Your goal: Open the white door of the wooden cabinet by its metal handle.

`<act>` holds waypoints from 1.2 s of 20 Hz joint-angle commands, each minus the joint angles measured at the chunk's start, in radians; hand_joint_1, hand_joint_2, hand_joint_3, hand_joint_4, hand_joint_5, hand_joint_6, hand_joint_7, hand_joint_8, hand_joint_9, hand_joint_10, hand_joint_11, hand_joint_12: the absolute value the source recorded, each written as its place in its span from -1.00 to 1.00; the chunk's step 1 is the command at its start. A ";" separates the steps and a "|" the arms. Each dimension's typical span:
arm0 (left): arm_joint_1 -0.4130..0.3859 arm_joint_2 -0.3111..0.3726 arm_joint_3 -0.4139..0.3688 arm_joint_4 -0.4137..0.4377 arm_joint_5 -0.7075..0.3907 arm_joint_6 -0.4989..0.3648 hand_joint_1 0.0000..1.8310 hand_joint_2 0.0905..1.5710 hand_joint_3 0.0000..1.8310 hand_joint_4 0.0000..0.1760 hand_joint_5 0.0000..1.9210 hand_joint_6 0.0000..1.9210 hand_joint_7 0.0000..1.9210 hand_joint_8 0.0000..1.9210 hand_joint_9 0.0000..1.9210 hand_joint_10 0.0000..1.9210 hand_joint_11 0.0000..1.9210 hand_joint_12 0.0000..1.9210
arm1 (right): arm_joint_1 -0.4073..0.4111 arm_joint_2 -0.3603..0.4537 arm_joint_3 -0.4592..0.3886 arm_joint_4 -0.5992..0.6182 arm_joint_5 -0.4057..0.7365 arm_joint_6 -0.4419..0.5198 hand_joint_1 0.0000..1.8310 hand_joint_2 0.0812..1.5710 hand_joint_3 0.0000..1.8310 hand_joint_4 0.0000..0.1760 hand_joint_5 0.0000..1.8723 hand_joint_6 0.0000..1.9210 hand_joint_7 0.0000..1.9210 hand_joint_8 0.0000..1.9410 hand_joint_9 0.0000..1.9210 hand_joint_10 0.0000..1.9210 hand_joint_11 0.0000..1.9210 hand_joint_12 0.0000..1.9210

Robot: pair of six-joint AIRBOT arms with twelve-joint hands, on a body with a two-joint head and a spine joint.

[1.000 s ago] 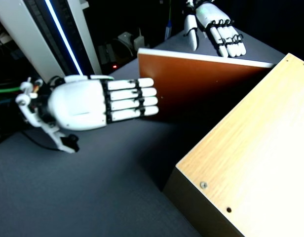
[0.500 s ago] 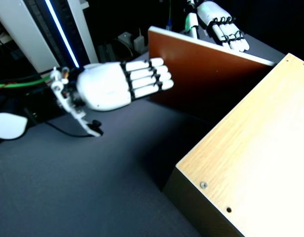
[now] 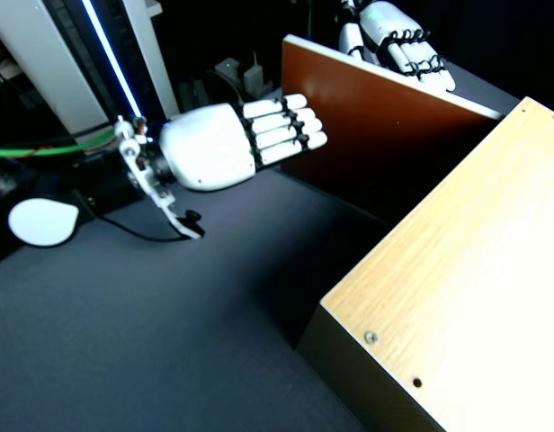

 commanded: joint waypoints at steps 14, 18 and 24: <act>-0.002 0.002 0.010 -0.013 -0.122 -0.003 -1.00 1.00 -0.81 -1.00 -0.91 -1.00 -0.95 -1.00 -1.00 -1.00 -1.00 -1.00 | 0.073 -0.126 0.036 0.002 0.091 0.017 -0.54 0.82 -1.00 -1.00 -0.97 -0.99 -0.99 -1.00 -1.00 -1.00 -1.00 -1.00; -0.004 0.000 0.014 -0.013 -0.116 -0.003 -1.00 1.00 -0.77 -1.00 -0.91 -0.99 -0.95 -1.00 -0.99 -1.00 -1.00 -1.00 | 0.081 -0.157 0.045 0.002 0.091 0.017 -0.51 0.78 -1.00 -1.00 -0.97 -1.00 -1.00 -1.00 -1.00 -1.00 -1.00 -1.00; -0.001 0.002 0.008 -0.014 -0.128 -0.003 0.92 1.00 -0.20 -1.00 -0.97 -0.99 -0.97 -0.98 -0.96 -0.96 -1.00 0.08 | 0.082 -0.125 0.031 0.017 0.089 0.017 -0.51 0.82 -0.99 -1.00 -0.90 -0.99 -0.89 -0.98 -0.96 -1.00 -1.00 -1.00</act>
